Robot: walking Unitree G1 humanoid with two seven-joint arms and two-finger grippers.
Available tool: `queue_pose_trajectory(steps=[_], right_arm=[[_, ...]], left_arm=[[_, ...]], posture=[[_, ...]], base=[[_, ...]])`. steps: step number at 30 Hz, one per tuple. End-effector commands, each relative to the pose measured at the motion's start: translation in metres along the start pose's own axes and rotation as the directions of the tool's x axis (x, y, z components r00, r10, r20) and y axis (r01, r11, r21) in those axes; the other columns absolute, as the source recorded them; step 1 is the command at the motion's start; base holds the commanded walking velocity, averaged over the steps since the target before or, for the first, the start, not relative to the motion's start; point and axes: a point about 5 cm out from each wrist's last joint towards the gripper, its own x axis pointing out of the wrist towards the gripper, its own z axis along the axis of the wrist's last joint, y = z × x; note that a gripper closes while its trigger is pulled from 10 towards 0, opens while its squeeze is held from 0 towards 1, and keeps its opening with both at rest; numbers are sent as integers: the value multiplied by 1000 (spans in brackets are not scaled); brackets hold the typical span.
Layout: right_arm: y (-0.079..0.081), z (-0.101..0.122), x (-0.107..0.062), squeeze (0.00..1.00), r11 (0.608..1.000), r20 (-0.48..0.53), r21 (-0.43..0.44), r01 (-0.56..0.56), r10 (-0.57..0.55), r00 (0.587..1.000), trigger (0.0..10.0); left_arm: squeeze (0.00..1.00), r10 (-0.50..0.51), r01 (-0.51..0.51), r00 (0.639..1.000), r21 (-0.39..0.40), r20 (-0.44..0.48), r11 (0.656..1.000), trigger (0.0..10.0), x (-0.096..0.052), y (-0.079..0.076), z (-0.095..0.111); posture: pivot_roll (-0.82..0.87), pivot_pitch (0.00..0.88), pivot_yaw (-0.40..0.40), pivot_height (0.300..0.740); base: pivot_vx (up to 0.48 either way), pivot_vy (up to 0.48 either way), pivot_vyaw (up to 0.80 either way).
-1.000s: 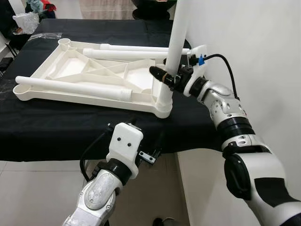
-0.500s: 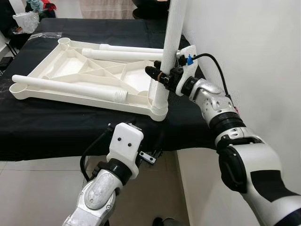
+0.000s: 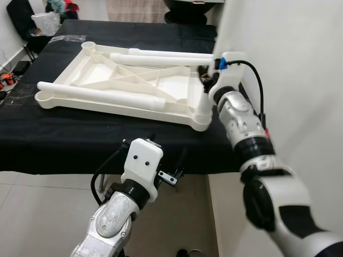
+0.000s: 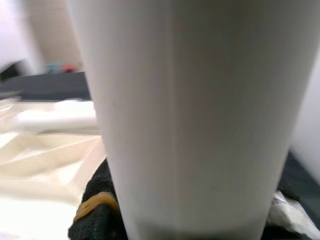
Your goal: Building children table
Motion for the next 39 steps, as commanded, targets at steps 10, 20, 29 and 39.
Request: queue_pose_trajectory(steps=[10,20,29,39], right_arm=[[35,3,-16,0,996,-14,72,45,-44,999,10000],[14,9,-9,0,974,8,23,-225,225,974,10000],[-2,6,-7,0,719,-33,43,-694,695,718,10000],[24,12,-14,0,485,-12,100,-869,873,487,10000]], left_arm=[[0,-1,1,1000,5,-15,1000,10000,1,0,-4],[0,0,0,1000,5,-14,1000,10000,3,-1,-4],[0,-30,31,999,13,-13,999,10000,2,-5,-5],[0,-36,36,999,15,-13,999,10000,1,-7,-6]], posture=[[74,123,-93,740],[66,115,-93,740],[65,107,-89,740],[80,88,-102,740]], base=[[0,0,0],[0,0,0],[0,0,0],[0,0,0]])
